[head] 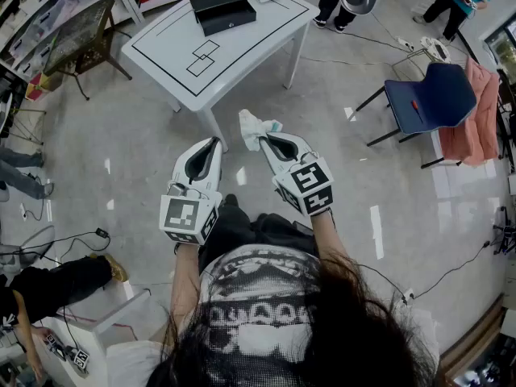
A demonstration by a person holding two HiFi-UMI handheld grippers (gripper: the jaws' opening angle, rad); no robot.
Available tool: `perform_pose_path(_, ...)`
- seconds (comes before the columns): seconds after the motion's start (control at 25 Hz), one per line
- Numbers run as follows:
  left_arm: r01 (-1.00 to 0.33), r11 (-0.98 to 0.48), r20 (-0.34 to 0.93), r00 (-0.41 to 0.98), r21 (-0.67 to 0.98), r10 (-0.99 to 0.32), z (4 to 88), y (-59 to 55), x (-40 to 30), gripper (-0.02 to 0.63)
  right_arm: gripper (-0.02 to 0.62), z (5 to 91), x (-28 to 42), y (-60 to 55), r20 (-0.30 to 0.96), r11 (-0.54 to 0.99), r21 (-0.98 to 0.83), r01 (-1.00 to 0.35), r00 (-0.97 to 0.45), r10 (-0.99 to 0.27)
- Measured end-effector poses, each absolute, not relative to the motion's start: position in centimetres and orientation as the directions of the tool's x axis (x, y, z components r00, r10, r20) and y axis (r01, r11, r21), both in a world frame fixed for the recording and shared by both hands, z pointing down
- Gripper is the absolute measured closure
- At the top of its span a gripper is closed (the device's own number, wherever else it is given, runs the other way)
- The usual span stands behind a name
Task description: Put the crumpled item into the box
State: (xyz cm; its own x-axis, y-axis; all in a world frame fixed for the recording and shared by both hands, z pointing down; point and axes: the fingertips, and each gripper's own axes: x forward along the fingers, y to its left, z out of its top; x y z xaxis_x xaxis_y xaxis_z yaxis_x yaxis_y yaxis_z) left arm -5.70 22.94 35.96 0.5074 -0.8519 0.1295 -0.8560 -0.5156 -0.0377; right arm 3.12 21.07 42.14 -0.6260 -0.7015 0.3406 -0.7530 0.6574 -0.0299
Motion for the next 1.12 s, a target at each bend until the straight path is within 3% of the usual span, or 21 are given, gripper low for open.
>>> perform_pose_path(1.12,-0.859,-0.509,0.183,0.494,-0.050,-0.850,37.3,21.7,-3.6,0.606,0.583,43.0,7.1,19.4,0.341,0.622,-0.072,-0.780,-0.605,-0.720)
